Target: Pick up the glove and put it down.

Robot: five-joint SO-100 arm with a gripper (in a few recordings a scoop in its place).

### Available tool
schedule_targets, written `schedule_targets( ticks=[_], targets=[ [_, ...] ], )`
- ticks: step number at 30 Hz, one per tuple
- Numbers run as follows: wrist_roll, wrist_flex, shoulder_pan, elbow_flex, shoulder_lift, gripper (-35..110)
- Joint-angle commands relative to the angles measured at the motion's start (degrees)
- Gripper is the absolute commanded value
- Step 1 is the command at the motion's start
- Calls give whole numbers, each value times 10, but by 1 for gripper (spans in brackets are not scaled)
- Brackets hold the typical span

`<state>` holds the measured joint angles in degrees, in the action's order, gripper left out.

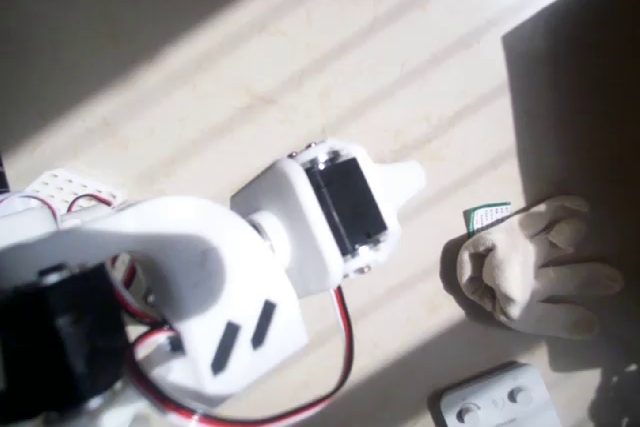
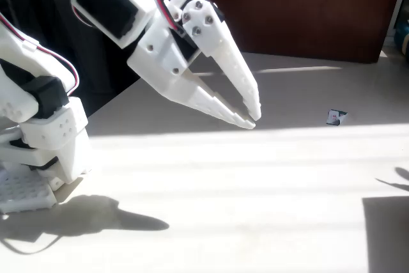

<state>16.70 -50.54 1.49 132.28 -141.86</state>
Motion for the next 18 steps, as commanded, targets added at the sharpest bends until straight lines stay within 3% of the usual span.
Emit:
schedule_targets(
  ticks=[1, 18],
  targets=[
    [-4, 2, 2, 65, -104, 1],
    [-4, 1, 2, 334, -454, 1]
  ],
)
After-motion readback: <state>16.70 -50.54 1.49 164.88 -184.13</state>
